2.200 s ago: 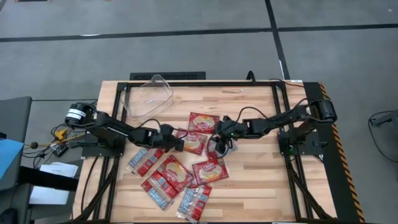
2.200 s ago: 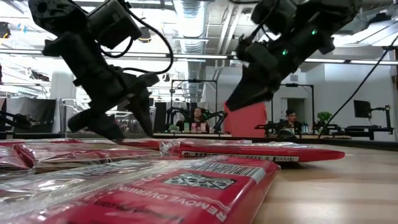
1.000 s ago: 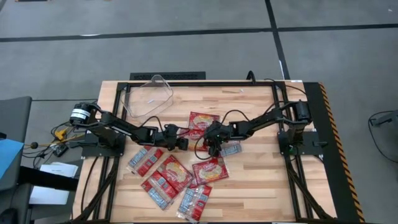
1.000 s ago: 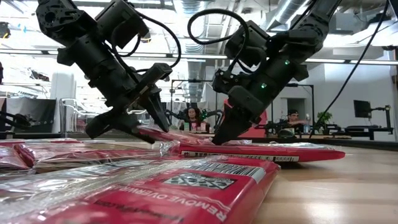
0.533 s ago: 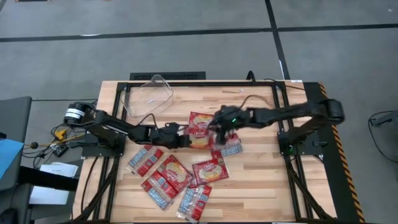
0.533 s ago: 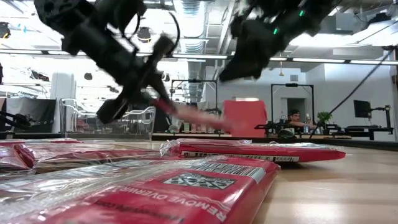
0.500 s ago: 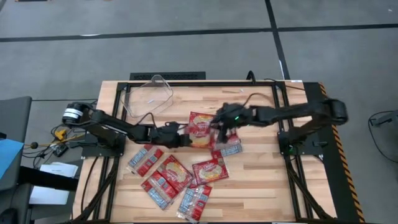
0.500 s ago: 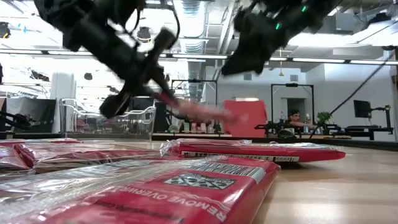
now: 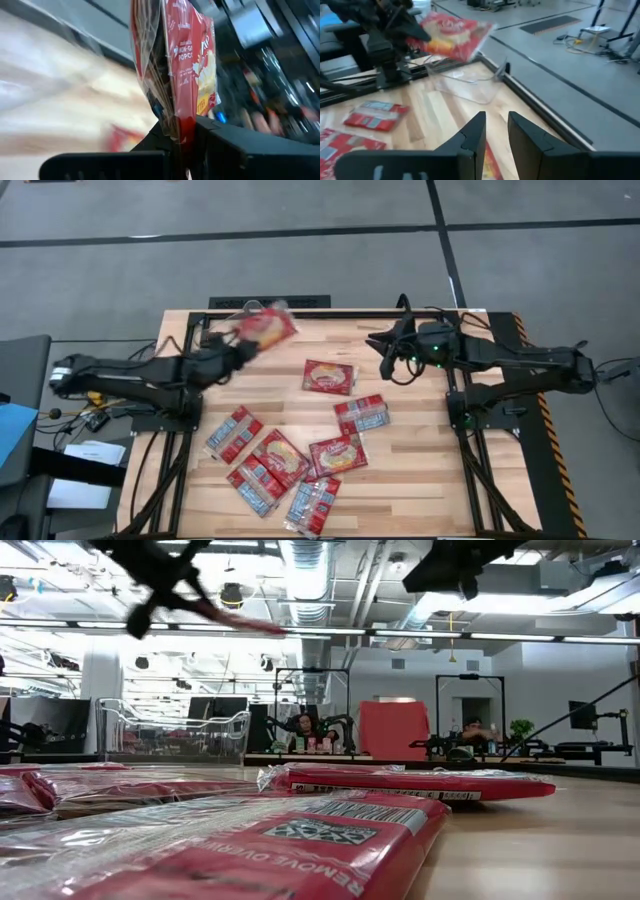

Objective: Sort popcorn bags into baskets
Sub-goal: Put the red popcorn bag into the transparent bin

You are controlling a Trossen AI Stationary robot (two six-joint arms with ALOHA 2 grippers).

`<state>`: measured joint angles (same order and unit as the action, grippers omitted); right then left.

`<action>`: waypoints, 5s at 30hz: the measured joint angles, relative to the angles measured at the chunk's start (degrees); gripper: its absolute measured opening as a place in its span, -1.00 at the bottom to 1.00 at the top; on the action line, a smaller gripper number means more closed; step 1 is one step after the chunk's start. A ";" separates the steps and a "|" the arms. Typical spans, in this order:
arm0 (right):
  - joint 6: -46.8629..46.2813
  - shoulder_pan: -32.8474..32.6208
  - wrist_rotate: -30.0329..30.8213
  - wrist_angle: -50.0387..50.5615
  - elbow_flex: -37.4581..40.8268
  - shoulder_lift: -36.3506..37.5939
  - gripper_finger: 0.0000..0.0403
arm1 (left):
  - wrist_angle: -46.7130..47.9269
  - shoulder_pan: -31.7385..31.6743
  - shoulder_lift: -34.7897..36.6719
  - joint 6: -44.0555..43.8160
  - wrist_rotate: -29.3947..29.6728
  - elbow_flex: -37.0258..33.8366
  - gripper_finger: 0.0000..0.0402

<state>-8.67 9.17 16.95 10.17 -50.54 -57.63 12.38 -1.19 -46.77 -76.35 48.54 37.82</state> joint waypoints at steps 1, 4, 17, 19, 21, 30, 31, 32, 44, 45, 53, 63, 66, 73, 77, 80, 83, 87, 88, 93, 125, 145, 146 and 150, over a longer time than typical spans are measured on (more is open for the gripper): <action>-0.04 -0.01 0.02 0.43 0.00 -0.12 -0.47 | 4.87 -0.77 2.22 -2.11 0.90 0.00 -0.98; -0.02 -0.08 -0.03 0.47 0.04 -1.66 -0.47 | 18.18 -2.83 6.45 -8.71 1.83 0.00 -0.98; -0.72 -1.44 -0.11 0.04 0.09 -8.90 -0.47 | 32.30 -10.82 4.03 -18.34 -5.08 -2.12 -0.98; -0.74 -1.44 -0.13 -0.01 0.09 -9.29 -0.47 | 31.18 -12.04 2.67 -19.12 -5.43 -3.55 -0.98; -0.76 -1.42 -0.11 -0.07 0.09 -9.26 -0.47 | 30.56 -13.40 1.38 -19.46 -6.04 -4.79 -0.98; -0.04 -1.09 -0.11 -0.10 0.07 -9.04 -0.47 | 20.97 -18.57 -1.85 -14.24 -12.27 -8.85 -0.95; -0.04 -1.09 -0.11 -0.25 0.07 -9.04 -0.47 | 20.94 -19.09 -2.10 -14.01 -12.25 -8.86 -0.95; -0.04 -1.09 -0.09 -0.33 0.07 -9.04 -0.47 | 20.93 -19.64 -2.16 -13.93 -12.27 -8.91 -0.95; 0.18 -0.95 -0.11 -0.30 0.07 -9.07 -0.40 | 17.51 -21.95 -2.12 -1.90 -13.68 -8.90 -0.33; 0.18 -0.86 -0.13 -0.31 0.07 -9.07 -0.38 | 17.51 -21.95 -2.08 -0.58 -13.60 -8.90 -0.26; 0.16 -0.72 -0.14 0.62 0.07 -9.15 -0.17 | 18.86 -24.25 2.10 8.01 -16.40 -6.91 0.22; 0.16 -0.72 -0.24 1.55 0.07 -9.18 -0.03 | 19.79 -26.52 6.17 11.79 -21.88 -4.46 0.35; 0.14 -0.72 -0.22 1.53 0.07 -9.18 -0.03 | 22.38 -26.52 5.54 9.75 -26.28 -4.46 0.35; 0.16 -0.72 -0.29 2.39 0.07 -9.17 -0.09 | 24.62 -26.52 8.41 11.94 -28.84 -3.71 0.34; 0.16 -0.72 -0.33 3.87 0.07 -9.17 -0.10 | 27.00 -26.52 10.07 14.50 -27.89 0.00 0.34; 0.14 -0.72 -0.33 4.40 0.07 -9.18 -0.09 | 29.69 -26.52 10.50 15.25 -26.15 3.22 0.34; 0.14 -0.72 -0.33 4.39 0.07 -9.25 -0.07 | 25.43 -25.82 10.01 15.66 -29.07 4.17 0.34; 0.14 -0.79 -0.34 5.37 -0.05 -13.69 -0.09 | 15.91 -22.18 5.45 15.67 -35.18 4.17 0.34; 0.14 -0.78 -0.33 5.52 0.02 -15.52 -0.10 | 13.55 -20.86 3.59 15.69 -35.93 4.17 0.34; -0.28 -0.45 -0.80 6.02 0.04 -24.29 -0.18 | 0.80 -13.09 -7.24 15.69 -36.74 4.19 0.34; 2.54 0.72 -9.33 -1.03 -0.28 -45.72 -0.44 | -23.93 -3.16 -51.73 0.04 -25.51 4.20 0.34; 6.04 -0.94 -9.70 -4.72 0.02 -46.18 -0.44 | -29.28 -5.95 -51.91 5.13 -33.23 4.09 0.10; 6.11 -0.94 -9.72 -4.82 0.02 -46.20 -0.44 | -29.21 -5.95 -51.91 5.09 -33.36 4.09 0.02; 6.20 -0.93 -9.79 -4.54 0.13 -45.36 -0.44 | -29.28 -5.95 -51.91 4.19 -33.77 4.09 -0.41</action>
<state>-2.47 8.24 7.16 5.63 -50.41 -102.99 -16.91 -7.14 -98.67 -72.16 14.76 41.91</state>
